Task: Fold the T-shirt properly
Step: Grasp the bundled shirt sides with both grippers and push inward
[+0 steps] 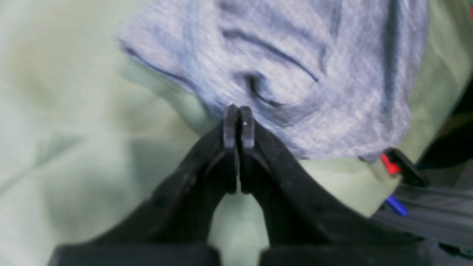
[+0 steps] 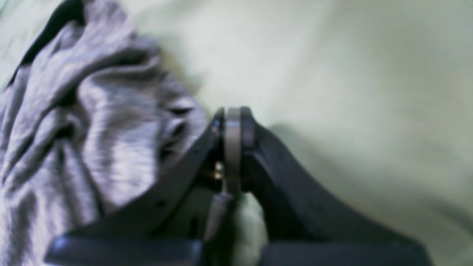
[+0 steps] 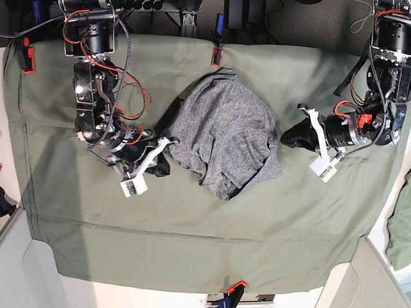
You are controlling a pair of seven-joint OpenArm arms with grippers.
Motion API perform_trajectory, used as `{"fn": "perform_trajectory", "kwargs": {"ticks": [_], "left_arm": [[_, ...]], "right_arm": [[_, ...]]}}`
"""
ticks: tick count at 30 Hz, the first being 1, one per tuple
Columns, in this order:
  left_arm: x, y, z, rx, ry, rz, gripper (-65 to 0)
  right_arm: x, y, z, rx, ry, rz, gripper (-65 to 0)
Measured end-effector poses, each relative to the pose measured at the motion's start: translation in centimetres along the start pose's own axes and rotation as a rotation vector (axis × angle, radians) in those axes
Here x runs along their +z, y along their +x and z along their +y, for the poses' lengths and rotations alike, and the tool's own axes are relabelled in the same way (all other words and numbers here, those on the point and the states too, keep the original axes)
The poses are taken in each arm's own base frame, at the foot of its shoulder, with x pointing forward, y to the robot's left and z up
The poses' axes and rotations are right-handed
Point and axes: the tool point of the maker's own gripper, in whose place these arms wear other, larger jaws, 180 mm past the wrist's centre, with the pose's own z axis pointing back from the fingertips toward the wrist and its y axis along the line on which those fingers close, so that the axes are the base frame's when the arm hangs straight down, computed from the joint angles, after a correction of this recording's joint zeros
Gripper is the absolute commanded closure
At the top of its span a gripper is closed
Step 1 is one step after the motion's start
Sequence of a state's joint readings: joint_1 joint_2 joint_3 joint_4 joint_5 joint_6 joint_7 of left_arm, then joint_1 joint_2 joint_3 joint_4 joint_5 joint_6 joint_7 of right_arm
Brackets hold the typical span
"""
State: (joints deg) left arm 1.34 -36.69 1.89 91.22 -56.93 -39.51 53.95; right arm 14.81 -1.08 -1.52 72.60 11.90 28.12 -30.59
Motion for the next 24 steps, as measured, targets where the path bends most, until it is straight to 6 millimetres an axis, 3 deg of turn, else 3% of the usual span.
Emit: {"fn": "perform_trajectory", "kwargs": {"ticks": [5,10,18,24], "left_arm": [[-0.5,-1.9,-1.7,-0.001,-0.02,0.031,0.0],[-1.5,-0.4,-0.8,-0.042,0.042,-0.048,0.0],[-4.3,-0.9,-0.4,0.038,0.042,-0.048,0.0],[-5.8,-0.2,1.7,0.076,0.08,-0.068,0.0]], "right_arm": [[-0.6,-0.7,0.0,0.061,-0.014,0.029,0.0],[-0.7,-0.7,0.1,0.061,-0.01,0.026,0.0],[-0.6,-1.6,0.6,0.022,0.012,0.055,0.0],[-0.5,-2.3,0.9,-0.003,0.024,0.062,0.0]]}}
